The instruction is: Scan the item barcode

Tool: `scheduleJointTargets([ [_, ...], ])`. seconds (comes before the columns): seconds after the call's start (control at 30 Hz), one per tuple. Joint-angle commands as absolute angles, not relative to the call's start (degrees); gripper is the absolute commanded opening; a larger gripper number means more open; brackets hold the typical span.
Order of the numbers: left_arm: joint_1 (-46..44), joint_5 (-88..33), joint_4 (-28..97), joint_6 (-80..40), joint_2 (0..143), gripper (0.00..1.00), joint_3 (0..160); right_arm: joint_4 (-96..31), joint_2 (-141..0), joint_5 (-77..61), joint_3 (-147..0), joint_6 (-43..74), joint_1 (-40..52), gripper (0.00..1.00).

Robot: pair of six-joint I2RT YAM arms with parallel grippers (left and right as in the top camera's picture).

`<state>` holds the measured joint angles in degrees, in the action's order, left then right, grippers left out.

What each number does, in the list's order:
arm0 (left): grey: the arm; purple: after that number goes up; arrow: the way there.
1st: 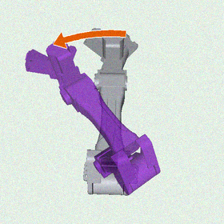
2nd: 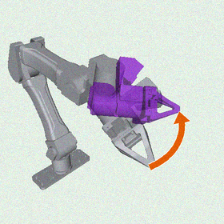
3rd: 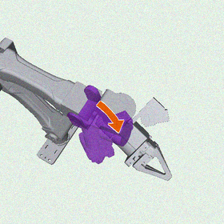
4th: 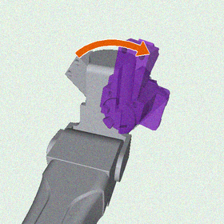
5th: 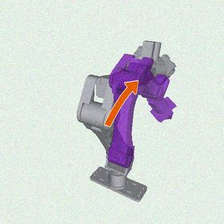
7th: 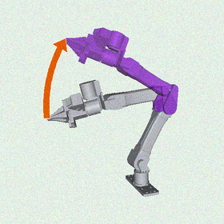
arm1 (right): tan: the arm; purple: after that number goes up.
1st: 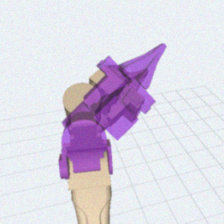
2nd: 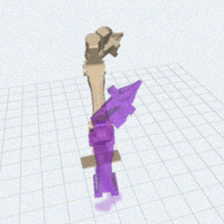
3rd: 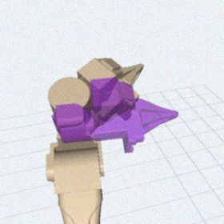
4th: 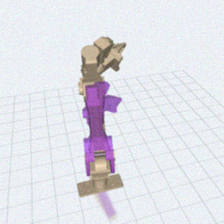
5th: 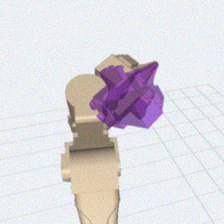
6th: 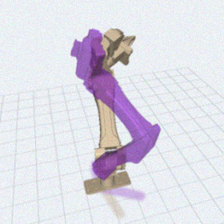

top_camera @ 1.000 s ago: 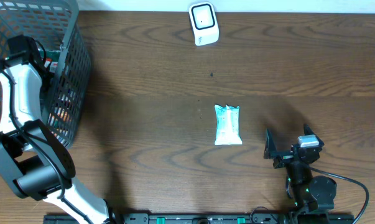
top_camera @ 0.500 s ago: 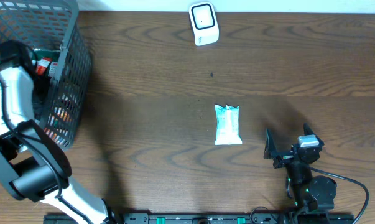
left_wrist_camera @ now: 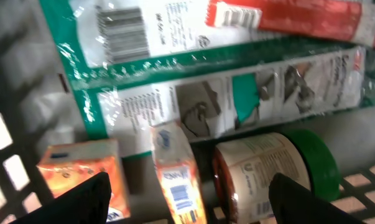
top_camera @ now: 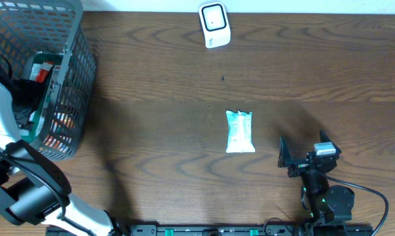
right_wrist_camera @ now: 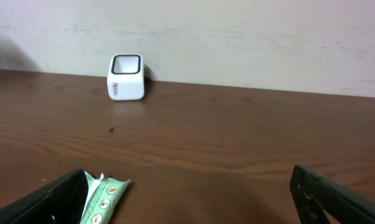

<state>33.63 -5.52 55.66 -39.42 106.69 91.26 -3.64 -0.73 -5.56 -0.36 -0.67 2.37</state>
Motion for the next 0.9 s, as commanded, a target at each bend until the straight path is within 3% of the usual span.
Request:
scheduleJointTargets([
  [0.0,33.4,-6.6,55.5,-40.5,106.1,0.82,89.6,-3.9,-0.7,-5.4,-0.3,-0.9,3.1,0.99],
  [0.3,32.1,-6.7,52.2,-44.5,107.2,0.82,83.3,-3.9,-0.7,-5.4,-0.3,-0.9,3.1,0.99],
  [0.43,31.2,-6.7,50.3,-44.5,107.2,0.67,81.4,-3.9,-0.7,-5.4,-0.3,-0.9,3.1,0.99],
  [0.83,30.8,-6.4,48.9,-44.5,107.2,0.65,78.7,-3.9,-0.7,-5.4,-0.3,-0.9,3.1,0.99],
  [0.87,30.8,-6.4,48.3,-44.5,107.2,0.6,78.0,-3.9,-0.7,-5.4,-0.3,-0.9,3.1,0.99],
])
